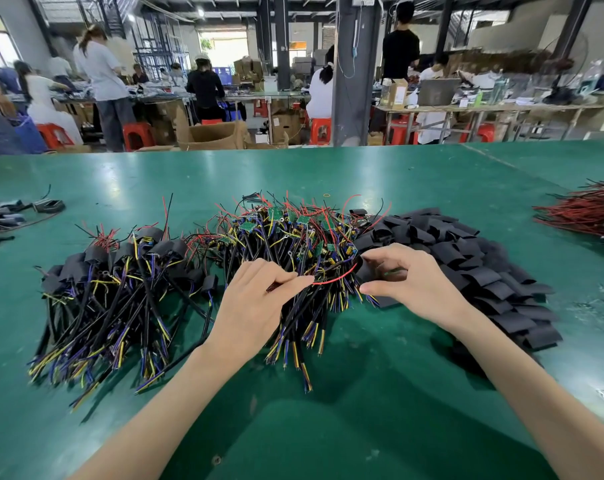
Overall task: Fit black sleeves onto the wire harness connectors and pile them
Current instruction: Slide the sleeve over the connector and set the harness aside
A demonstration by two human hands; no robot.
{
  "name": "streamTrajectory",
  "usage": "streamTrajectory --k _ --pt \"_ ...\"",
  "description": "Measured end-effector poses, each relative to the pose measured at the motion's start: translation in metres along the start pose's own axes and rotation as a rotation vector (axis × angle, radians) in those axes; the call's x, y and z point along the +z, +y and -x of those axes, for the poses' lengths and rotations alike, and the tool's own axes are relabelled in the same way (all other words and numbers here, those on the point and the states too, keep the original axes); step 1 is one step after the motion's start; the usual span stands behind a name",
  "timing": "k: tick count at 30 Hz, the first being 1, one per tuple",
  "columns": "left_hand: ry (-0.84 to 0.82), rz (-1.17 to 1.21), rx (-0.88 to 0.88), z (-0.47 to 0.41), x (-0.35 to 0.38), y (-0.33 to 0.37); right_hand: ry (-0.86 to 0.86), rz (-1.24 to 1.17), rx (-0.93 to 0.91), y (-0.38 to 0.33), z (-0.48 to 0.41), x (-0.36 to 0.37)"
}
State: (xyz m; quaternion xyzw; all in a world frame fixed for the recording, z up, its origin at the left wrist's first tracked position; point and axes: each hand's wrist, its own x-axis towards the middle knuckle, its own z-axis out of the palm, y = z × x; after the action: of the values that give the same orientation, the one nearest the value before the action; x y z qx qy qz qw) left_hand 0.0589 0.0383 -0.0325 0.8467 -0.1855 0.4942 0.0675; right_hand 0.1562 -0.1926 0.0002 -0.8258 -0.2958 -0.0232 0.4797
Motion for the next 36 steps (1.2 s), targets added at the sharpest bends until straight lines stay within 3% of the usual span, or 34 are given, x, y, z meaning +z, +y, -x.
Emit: streamTrajectory --k 3,10,14,21,23,26,29,32,36 --pt "-0.010 0.035 -0.026 0.000 0.000 0.001 -0.042 0.040 -0.096 -0.003 0.002 -0.002" --pt "-0.091 0.150 -0.219 -0.001 0.002 0.009 -0.118 0.470 -0.351 -0.010 0.006 0.010" --pt "-0.126 0.209 -0.195 -0.005 0.005 0.020 -0.141 0.521 -0.381 -0.012 0.012 0.023" --pt "-0.275 0.524 -0.474 -0.003 0.003 0.030 -0.223 0.583 -0.422 -0.020 0.023 0.039" --pt "-0.341 0.479 -0.446 -0.005 -0.001 0.026 -0.214 0.639 -0.398 -0.021 0.022 0.039" --pt "-0.483 0.212 -0.327 -0.006 -0.008 0.014 -0.231 0.627 -0.350 -0.019 0.019 0.037" --pt "-0.611 0.137 -0.324 -0.005 -0.013 0.001 -0.248 0.626 -0.316 -0.010 0.017 0.036" --pt "-0.609 0.198 -0.379 -0.004 -0.016 -0.004 -0.222 0.519 -0.251 -0.007 0.013 0.034" --pt "-0.512 0.223 -0.453 -0.010 -0.021 -0.002 -0.224 0.563 -0.272 -0.010 0.013 0.031"
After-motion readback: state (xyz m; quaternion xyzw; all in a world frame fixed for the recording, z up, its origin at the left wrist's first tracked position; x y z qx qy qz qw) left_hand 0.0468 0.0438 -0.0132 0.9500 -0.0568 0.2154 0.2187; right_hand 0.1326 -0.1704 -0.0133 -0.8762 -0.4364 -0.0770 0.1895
